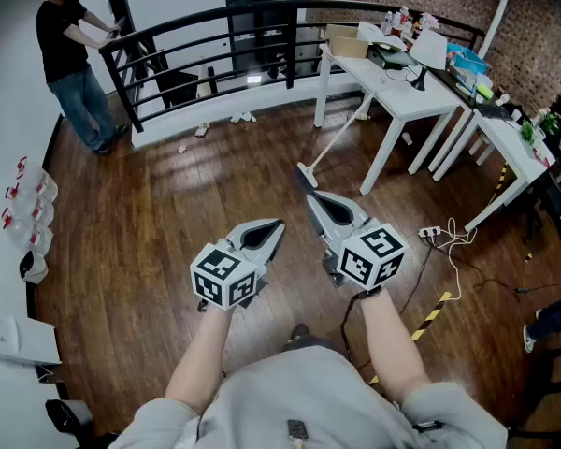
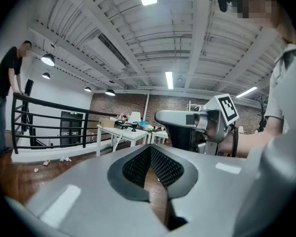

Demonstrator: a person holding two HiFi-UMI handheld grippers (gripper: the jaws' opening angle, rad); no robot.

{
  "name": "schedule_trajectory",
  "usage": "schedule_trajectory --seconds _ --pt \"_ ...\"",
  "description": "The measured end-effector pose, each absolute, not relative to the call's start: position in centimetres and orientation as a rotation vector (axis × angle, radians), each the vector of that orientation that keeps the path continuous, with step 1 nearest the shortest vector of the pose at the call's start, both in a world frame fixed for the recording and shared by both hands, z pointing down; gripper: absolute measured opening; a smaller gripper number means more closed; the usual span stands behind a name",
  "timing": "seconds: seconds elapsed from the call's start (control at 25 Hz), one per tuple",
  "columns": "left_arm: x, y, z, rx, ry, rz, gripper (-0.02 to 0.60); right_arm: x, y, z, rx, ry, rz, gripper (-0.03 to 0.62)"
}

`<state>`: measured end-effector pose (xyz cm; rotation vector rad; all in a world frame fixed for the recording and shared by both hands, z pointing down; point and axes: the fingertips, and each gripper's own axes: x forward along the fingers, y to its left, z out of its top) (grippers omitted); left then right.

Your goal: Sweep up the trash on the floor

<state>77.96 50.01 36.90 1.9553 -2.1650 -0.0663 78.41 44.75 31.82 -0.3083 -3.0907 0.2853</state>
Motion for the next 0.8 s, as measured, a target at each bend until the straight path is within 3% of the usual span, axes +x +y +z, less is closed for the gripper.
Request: schedule_trajectory --seconds 0.8 --pt "66.8 28.5 37.1 1.993 -2.094 -0.046 0.005 68.3 22.6 32.7 -0.205 -3.067 0.342 0.0"
